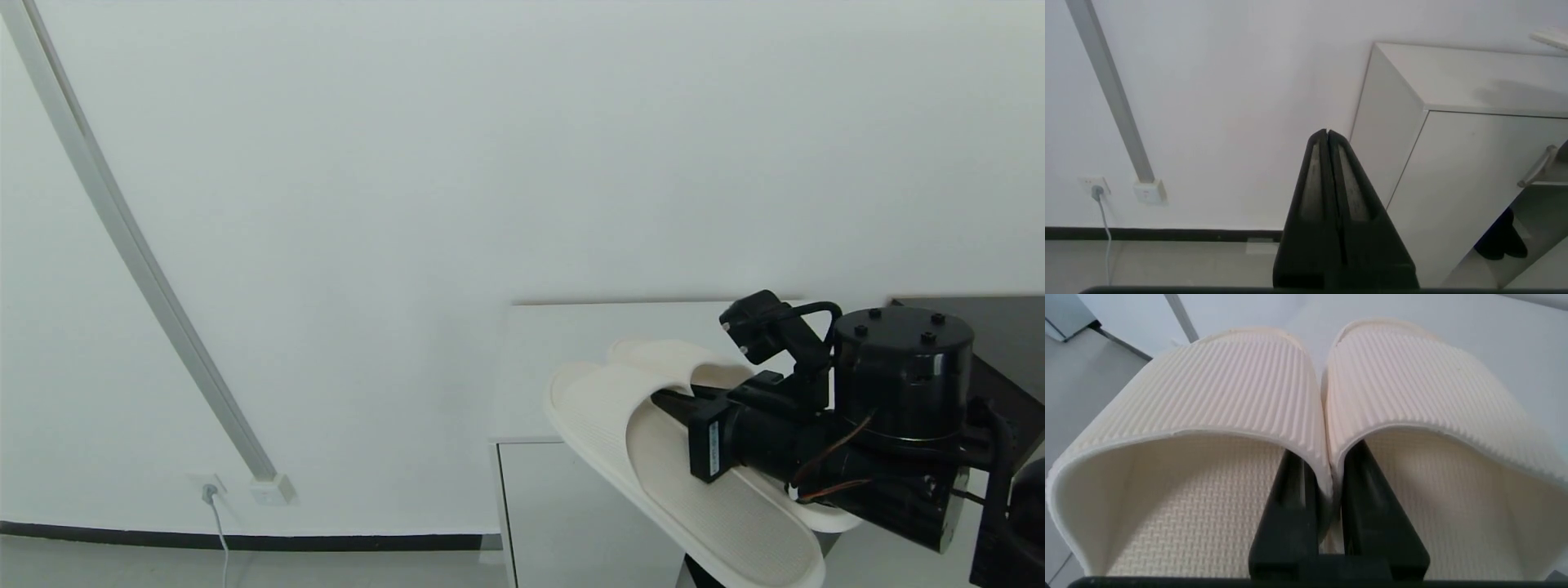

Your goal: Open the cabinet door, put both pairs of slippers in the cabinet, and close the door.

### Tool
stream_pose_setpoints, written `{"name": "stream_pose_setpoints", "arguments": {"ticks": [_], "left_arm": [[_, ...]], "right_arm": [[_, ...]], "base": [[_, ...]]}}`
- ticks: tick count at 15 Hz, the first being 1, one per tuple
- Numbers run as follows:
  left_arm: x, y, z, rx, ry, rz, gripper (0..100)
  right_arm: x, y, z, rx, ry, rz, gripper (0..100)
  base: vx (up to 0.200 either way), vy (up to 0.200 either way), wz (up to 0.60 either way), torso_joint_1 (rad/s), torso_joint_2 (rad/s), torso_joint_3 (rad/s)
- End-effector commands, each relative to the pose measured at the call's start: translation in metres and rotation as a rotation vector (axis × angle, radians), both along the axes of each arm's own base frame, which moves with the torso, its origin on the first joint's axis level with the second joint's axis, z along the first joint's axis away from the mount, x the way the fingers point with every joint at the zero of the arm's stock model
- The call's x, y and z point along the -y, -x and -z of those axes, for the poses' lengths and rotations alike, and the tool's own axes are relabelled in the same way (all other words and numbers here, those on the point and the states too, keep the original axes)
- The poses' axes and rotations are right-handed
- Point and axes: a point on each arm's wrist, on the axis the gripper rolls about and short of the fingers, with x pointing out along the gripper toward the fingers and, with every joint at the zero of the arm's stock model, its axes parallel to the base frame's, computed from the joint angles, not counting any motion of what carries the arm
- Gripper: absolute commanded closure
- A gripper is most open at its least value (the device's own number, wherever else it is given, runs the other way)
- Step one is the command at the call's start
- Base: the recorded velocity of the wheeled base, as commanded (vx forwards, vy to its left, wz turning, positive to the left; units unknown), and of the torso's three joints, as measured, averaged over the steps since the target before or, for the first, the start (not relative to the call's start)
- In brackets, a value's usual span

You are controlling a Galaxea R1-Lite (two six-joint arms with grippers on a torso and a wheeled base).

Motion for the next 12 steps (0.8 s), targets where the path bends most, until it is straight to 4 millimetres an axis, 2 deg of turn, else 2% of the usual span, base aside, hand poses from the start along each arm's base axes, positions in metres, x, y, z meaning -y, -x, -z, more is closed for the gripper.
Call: {"name": "stream_pose_setpoints", "arguments": {"ticks": [1,9,12], "left_arm": [[0.0,0.0,0.0001,0.0,0.001,-0.001,100],[0.0,0.0,0.0001,0.0,0.001,-0.001,100],[0.0,-0.0001,0.0,-0.002,0.001,-0.001,100]], "right_arm": [[-0.0003,-0.0001,0.0007,-0.001,0.001,0.0,100],[-0.0019,0.0,0.0064,-0.015,0.016,-0.005,100],[-0.0026,-0.0008,0.0078,-0.017,0.018,-0.005,100]], "base": [[-0.2,0.0,0.0,0.002,0.0,-0.002],[-0.2,0.0,0.0,0.002,0.0,0.001],[0.0,0.0,0.0,0.0,0.0,0.0]]}}
